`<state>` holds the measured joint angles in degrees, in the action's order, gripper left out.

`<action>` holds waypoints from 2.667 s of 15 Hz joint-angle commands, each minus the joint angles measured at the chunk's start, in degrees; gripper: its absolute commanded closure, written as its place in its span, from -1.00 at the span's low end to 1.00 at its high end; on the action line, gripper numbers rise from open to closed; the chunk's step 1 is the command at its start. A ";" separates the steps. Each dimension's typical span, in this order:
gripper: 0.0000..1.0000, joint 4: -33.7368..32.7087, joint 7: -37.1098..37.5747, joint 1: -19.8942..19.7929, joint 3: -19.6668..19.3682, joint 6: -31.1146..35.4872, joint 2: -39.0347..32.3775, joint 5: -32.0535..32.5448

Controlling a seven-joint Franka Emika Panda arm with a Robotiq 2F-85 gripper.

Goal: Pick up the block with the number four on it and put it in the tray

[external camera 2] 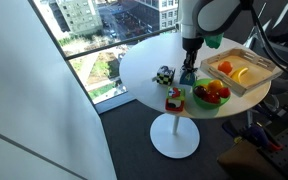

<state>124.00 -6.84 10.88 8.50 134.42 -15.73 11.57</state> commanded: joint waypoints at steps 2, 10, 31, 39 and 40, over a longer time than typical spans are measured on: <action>0.89 -0.14 0.87 -1.12 -0.21 -2.97 3.24 -1.52; 0.89 1.33 0.29 -4.06 -1.39 -4.20 7.60 -6.62; 0.90 9.88 4.49 -7.68 -5.98 -11.80 23.71 -10.88; 0.79 9.91 3.77 -7.39 -5.95 -11.43 23.41 -11.25; 0.79 9.97 3.78 -7.39 -5.95 -11.36 23.44 -11.25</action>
<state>134.05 -3.06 3.66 2.36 123.19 7.71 0.34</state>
